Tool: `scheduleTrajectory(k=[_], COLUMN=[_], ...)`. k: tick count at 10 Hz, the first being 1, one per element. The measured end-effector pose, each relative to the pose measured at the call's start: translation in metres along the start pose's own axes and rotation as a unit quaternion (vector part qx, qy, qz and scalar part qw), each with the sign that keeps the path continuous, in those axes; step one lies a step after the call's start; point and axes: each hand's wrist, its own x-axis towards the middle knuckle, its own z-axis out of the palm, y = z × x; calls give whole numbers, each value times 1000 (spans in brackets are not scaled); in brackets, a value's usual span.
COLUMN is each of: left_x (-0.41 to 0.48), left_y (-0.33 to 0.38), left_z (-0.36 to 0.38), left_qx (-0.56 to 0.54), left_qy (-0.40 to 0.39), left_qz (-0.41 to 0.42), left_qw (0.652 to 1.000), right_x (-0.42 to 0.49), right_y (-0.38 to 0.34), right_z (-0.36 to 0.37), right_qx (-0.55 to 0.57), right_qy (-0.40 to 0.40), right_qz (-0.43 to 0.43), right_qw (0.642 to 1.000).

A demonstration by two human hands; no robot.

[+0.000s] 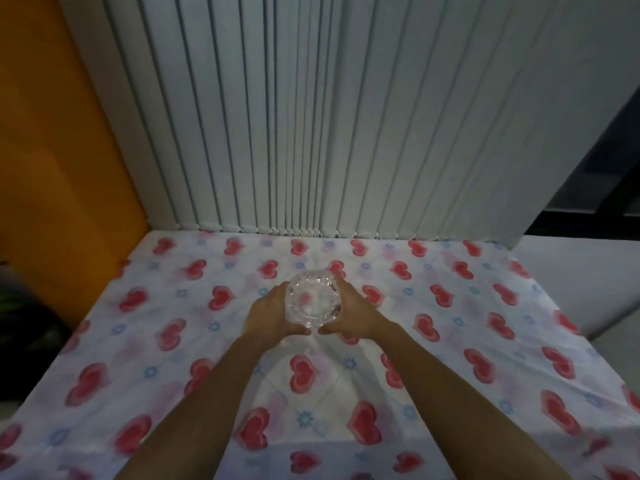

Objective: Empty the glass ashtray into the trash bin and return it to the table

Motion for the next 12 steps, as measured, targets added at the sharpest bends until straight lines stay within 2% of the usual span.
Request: scheduleTrajectory(k=[1,2,4,5,7,9,11,12], left_x=[12,19,35,39,50,50,58,60], left_y=[-19,-31,-36,-30,-27,-22,-17,-11], left_z=[5,17,49,64,97,120,109,96], left_qx=[18,90,152,142,130,143,236,285], left_qy=[-1,-13,-57,-59,-85,-90,-177,-218], left_qz=[-15,-31,-23,-36,-49,-69,-50,-19], left_qw=[1000,995,986,987,987,983,954,933], right_x=[19,28,31,31,38,37,42,43], right_y=[8,19,44,58,91,113,106,96], right_z=[13,18,14,6,-6,-9,-12,-20], right_qx=[12,-11,-140,-215,-268,-286,-243,-255], right_qy=[-5,-25,-51,-68,-101,-124,-170,-200], right_qz=[10,50,100,124,141,142,184,178], right_qw=[1000,998,984,966,948,939,937,929])
